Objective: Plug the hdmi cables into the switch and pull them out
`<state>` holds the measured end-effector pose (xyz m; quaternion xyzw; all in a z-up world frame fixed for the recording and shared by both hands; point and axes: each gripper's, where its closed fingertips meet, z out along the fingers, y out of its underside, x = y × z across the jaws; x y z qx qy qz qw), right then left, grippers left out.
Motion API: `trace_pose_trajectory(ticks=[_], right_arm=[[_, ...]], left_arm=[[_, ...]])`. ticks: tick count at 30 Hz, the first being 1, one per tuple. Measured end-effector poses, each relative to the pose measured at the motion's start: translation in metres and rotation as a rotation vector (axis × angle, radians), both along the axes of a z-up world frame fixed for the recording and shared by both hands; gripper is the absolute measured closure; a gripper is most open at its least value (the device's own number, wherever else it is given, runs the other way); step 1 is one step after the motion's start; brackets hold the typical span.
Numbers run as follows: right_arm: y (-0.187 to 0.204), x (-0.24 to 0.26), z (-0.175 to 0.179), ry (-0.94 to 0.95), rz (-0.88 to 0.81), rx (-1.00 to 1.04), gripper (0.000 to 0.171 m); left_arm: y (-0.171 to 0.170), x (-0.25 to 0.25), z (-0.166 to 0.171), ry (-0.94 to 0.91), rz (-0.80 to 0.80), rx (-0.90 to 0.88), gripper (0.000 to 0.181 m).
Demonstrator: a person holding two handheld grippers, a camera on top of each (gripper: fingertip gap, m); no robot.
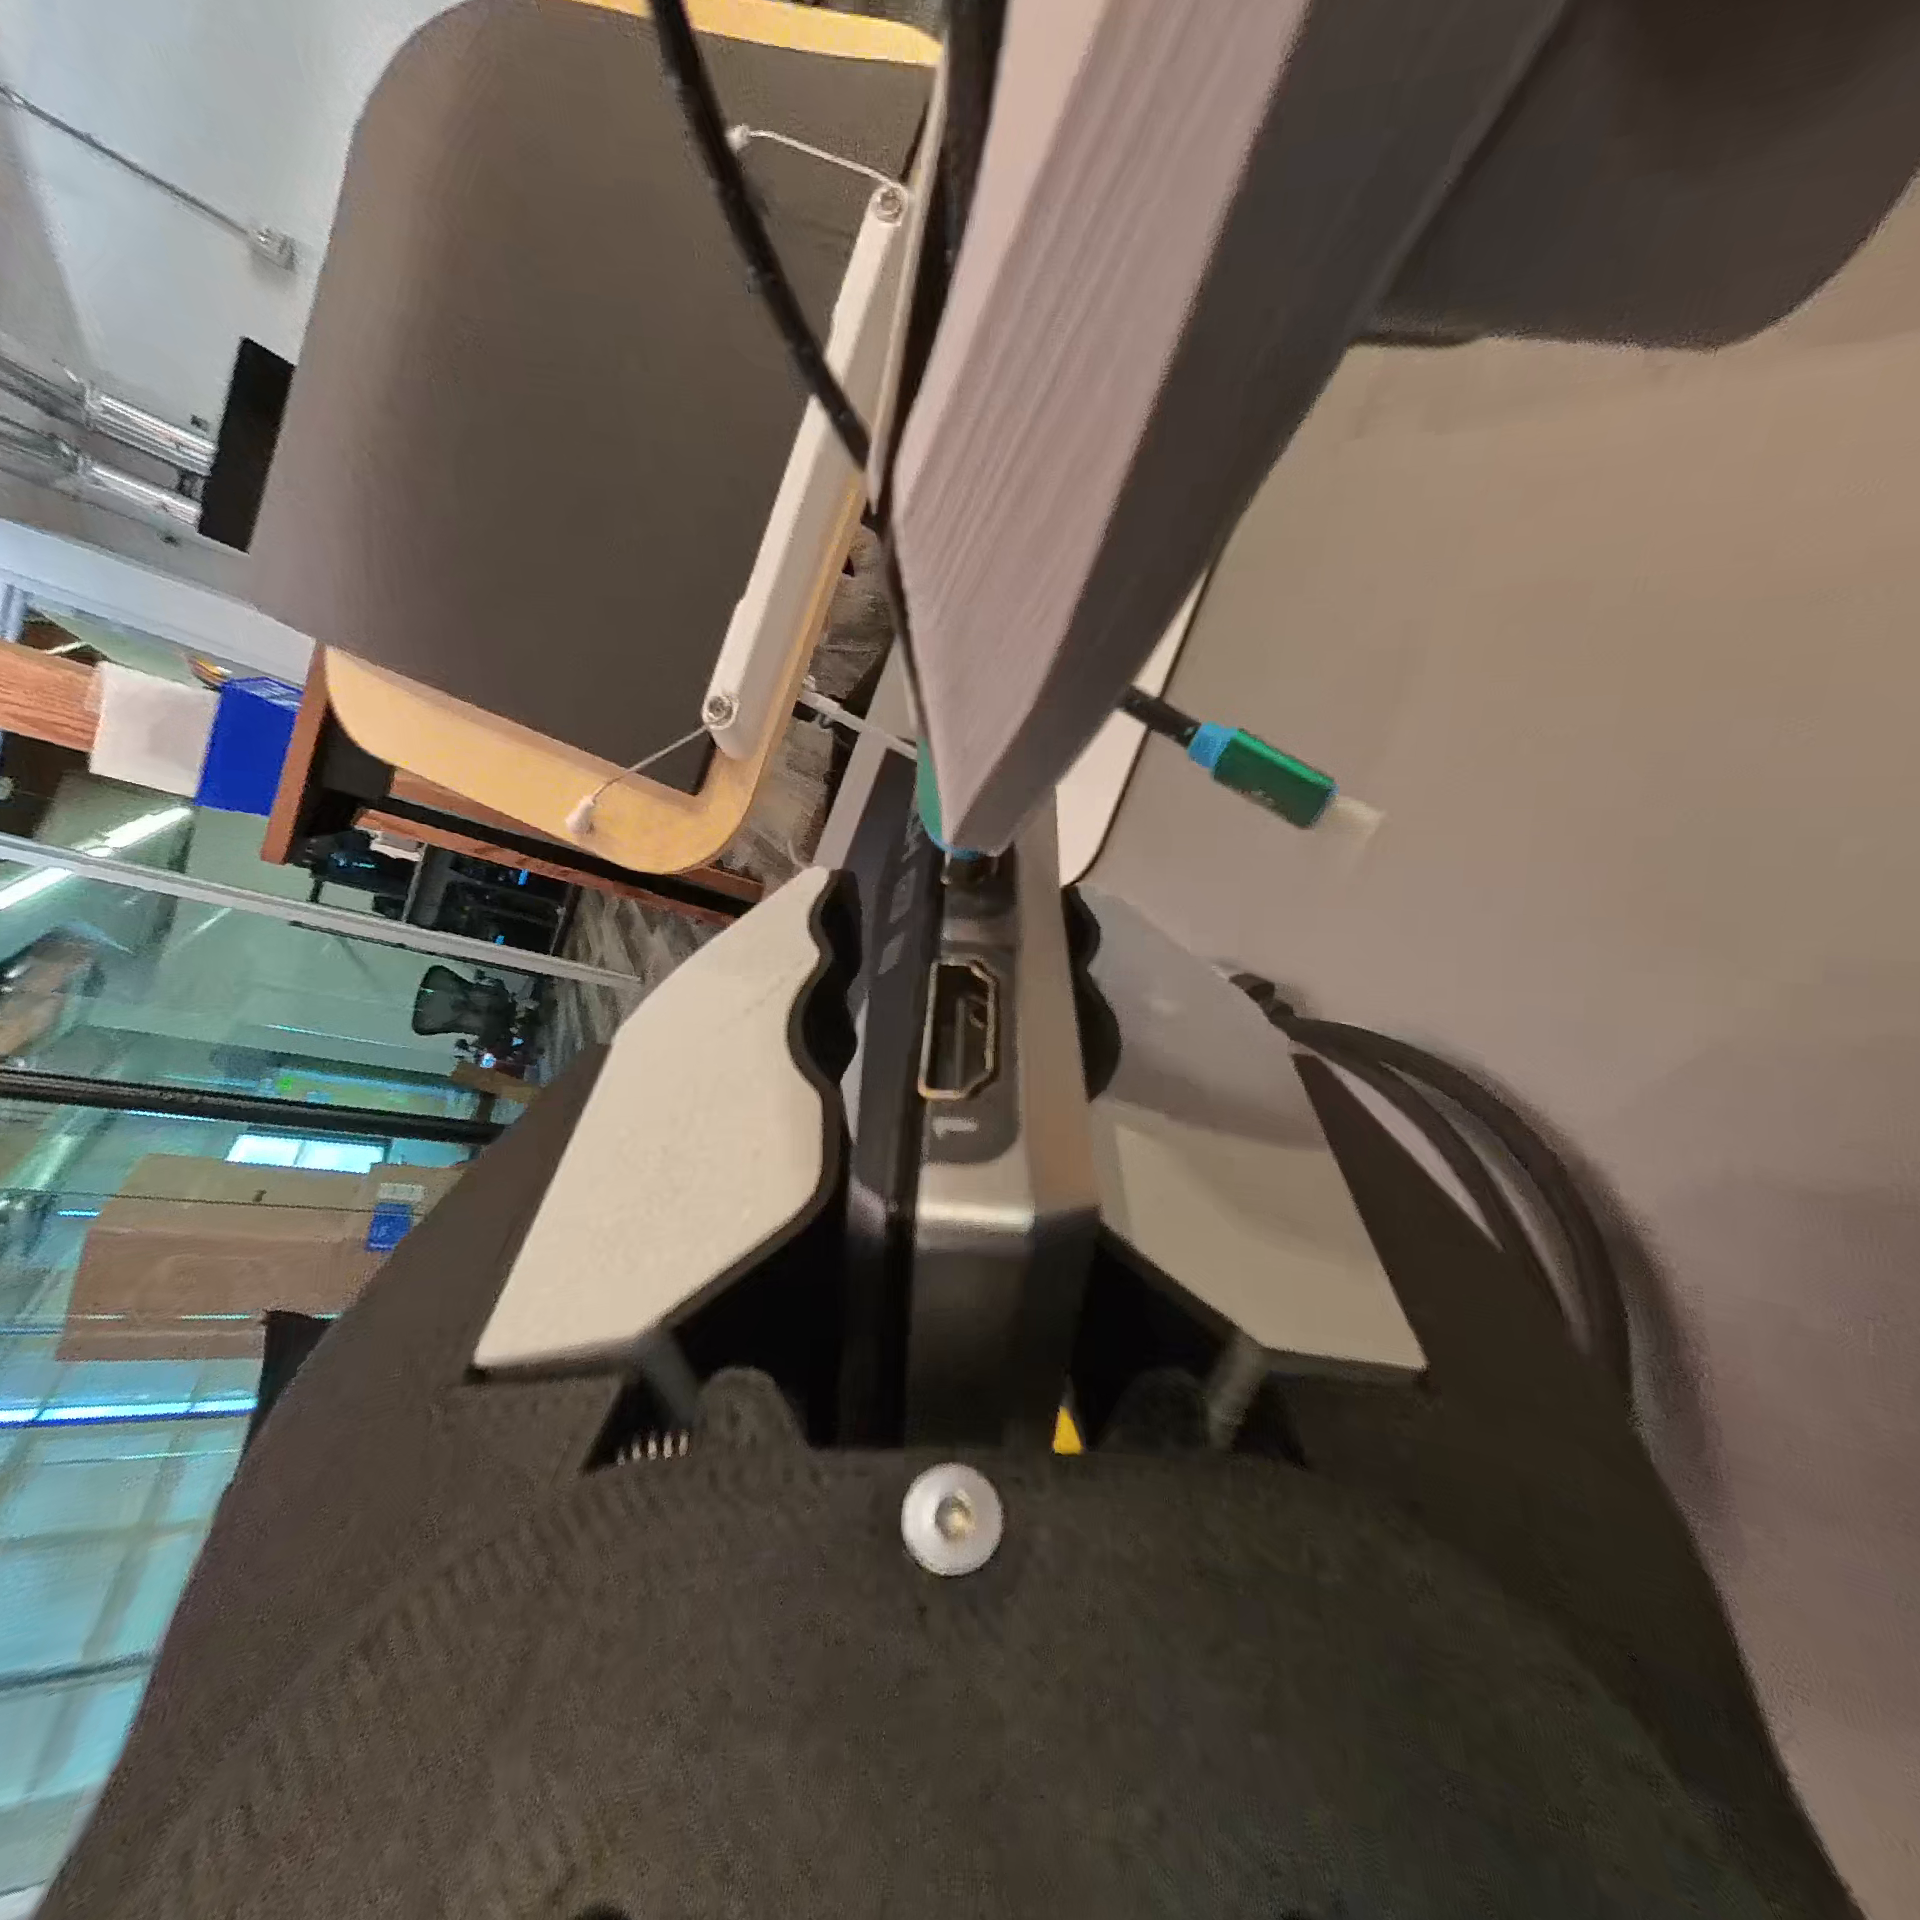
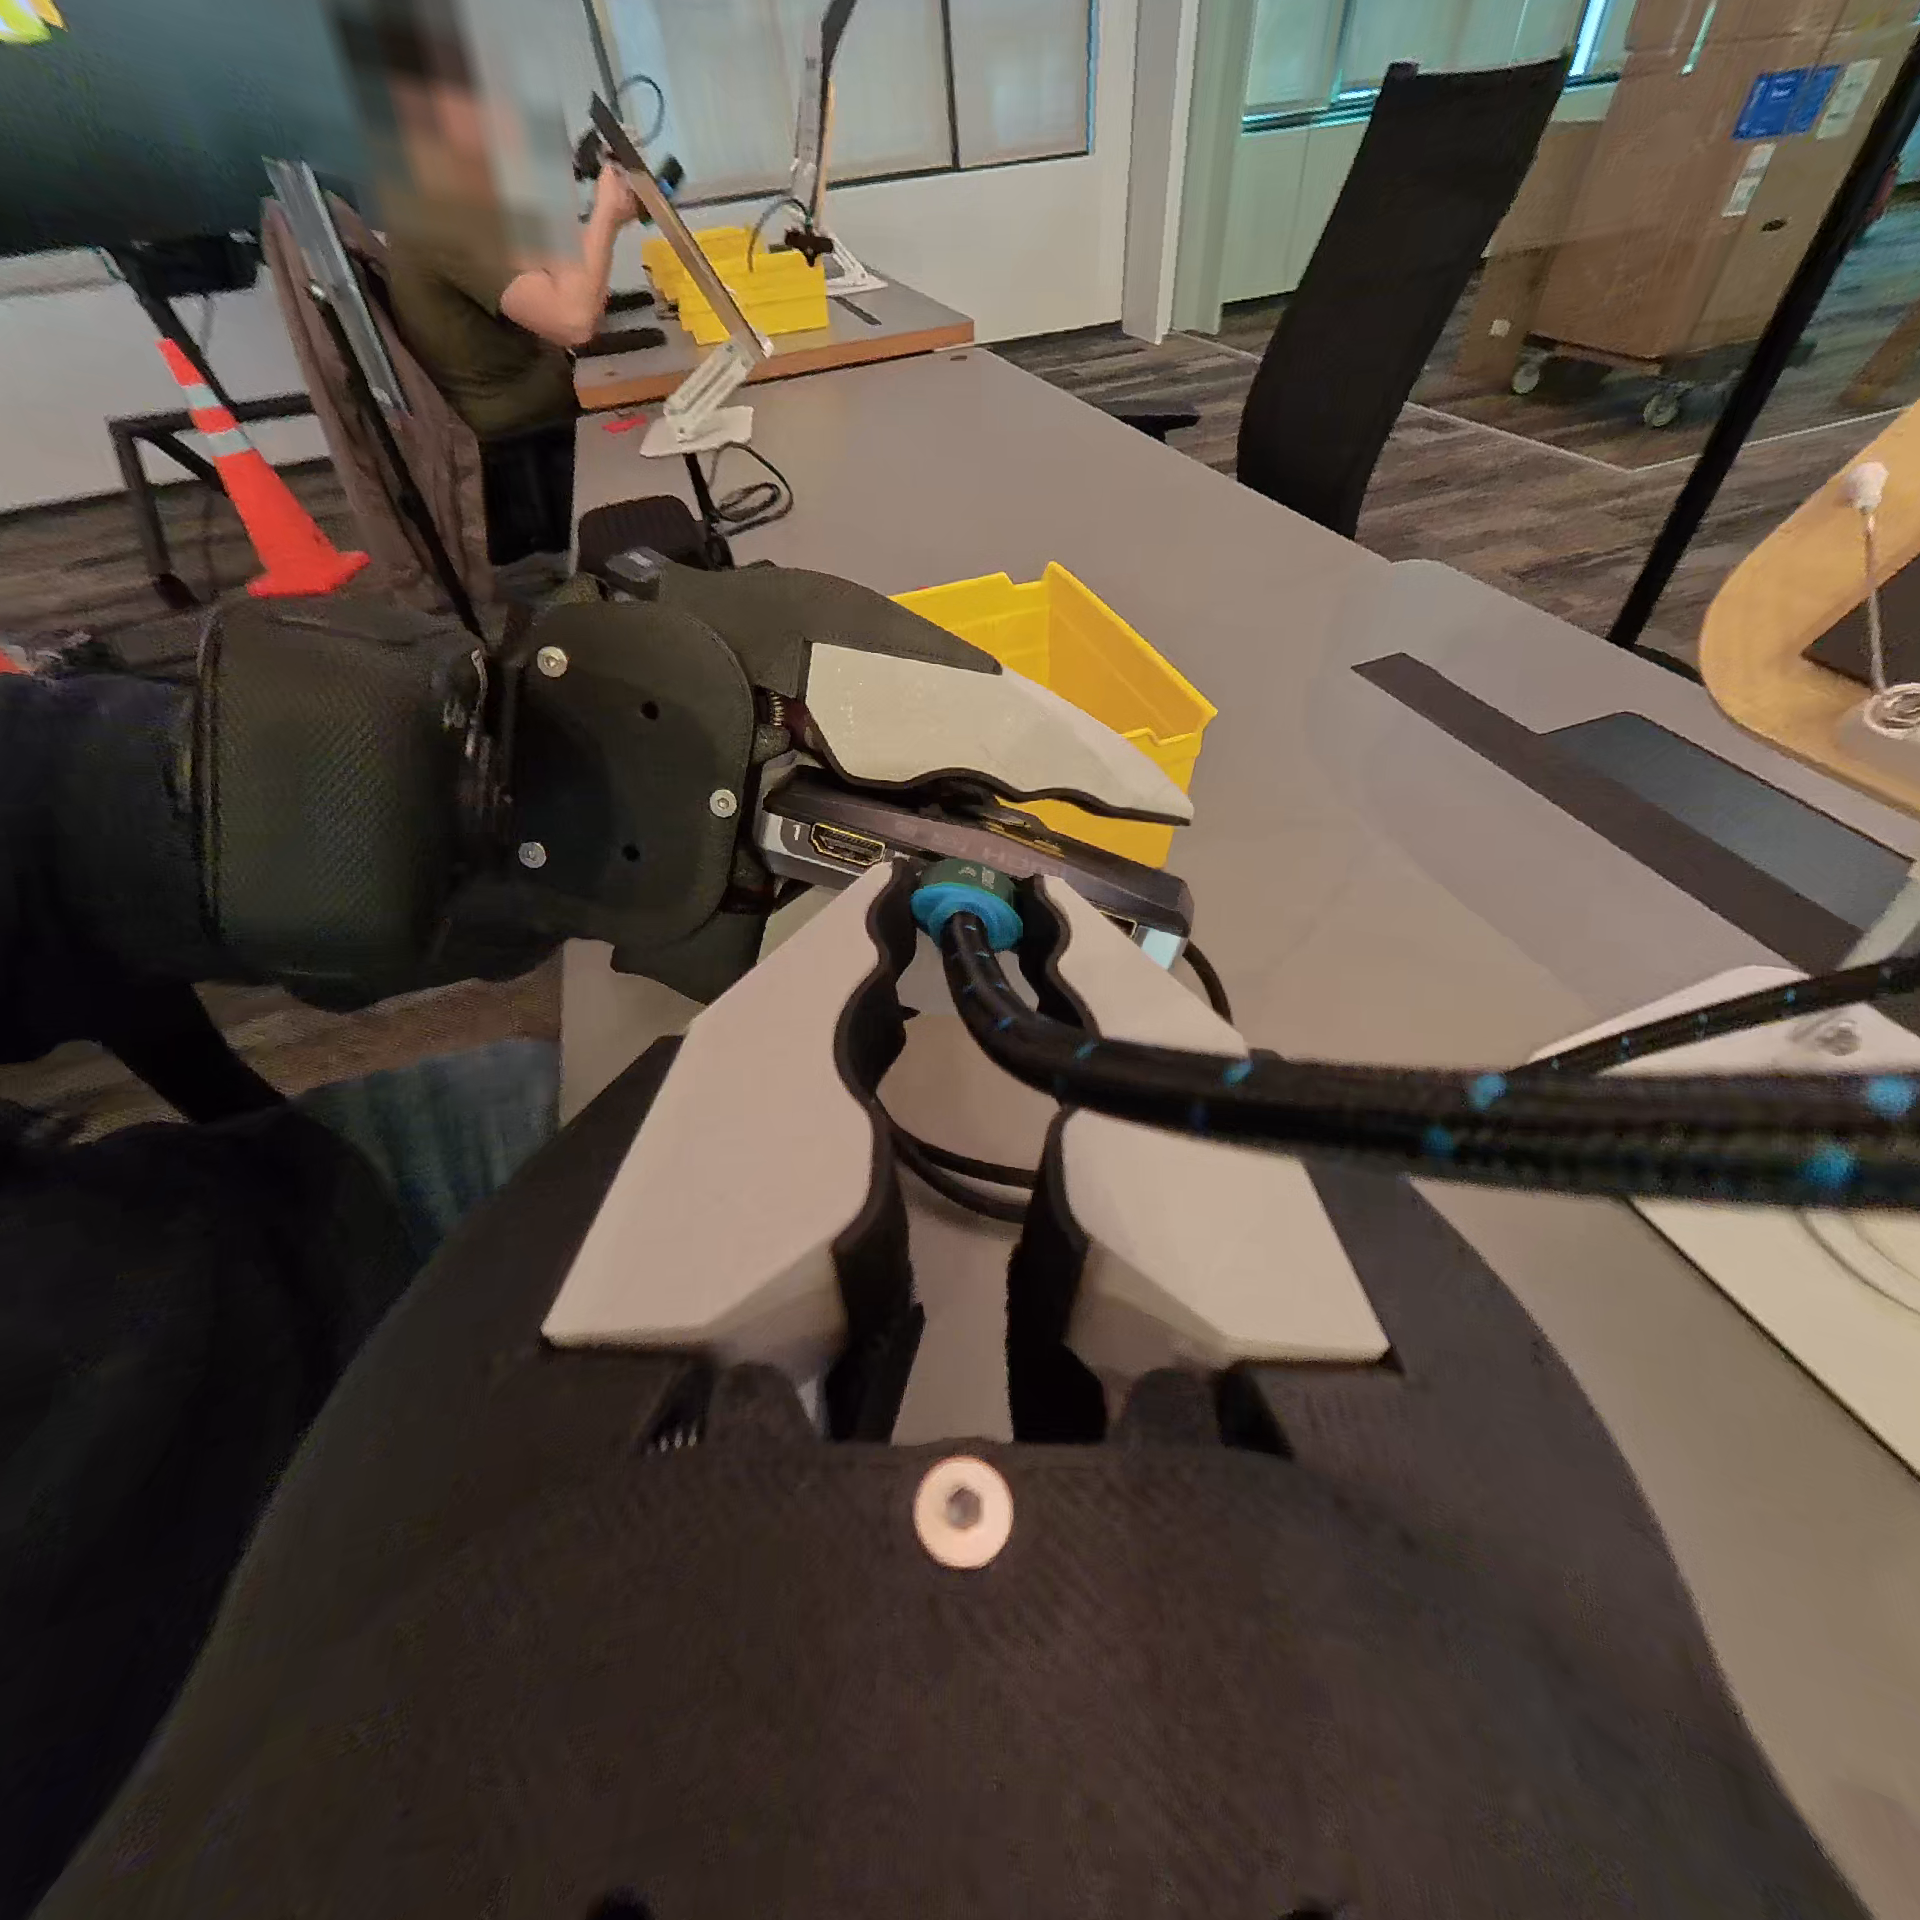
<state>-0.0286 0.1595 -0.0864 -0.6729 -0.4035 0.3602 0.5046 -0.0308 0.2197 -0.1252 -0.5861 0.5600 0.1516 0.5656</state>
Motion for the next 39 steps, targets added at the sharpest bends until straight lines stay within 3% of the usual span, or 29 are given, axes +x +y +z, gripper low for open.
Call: trace_pose_trajectory(ticks=[7,10,13,14,15,23,30,32,35,39], right_arm=[[0.002,-0.001,-0.007,-0.035,0.000,0.019,0.153],[0.009,0.009,-0.010,-0.028,-0.019,0.007,0.154],[0.008,0.012,-0.006,-0.034,-0.015,0.021,0.154],[0.006,0.011,-0.006,-0.039,-0.004,0.024,0.154],[0.005,0.010,-0.004,-0.021,-0.005,0.030,0.154],[0.008,0.009,-0.005,-0.025,-0.060,0.008,0.154],[0.004,0.015,0.002,0.097,0.031,-0.093,0.153],[0.009,0.016,-0.002,0.008,-0.066,-0.026,0.154],[0.015,0.037,0.015,-0.146,-0.283,0.182,0.156],[0.004,0.021,0.006,-0.142,-0.192,0.132,0.154]], left_arm=[[-0.009,0.004,-0.007,0.014,-0.106,-0.030,0.142],[-0.023,0.010,-0.001,0.006,-0.191,-0.023,0.112],[-0.031,0.017,-0.002,0.011,-0.209,-0.057,0.128],[-0.028,0.015,0.002,0.003,-0.184,-0.032,0.150],[-0.027,0.014,0.007,-0.015,-0.172,-0.024,0.158],[-0.023,0.009,0.006,-0.066,-0.084,-0.038,0.158],[-0.028,0.013,0.013,-0.076,-0.107,-0.015,0.156],[-0.024,0.013,0.009,-0.095,-0.093,-0.034,0.156],[0.006,-0.023,0.003,-0.128,0.060,-0.070,0.158],[0.006,-0.021,0.013,-0.146,0.045,-0.055,0.158]])
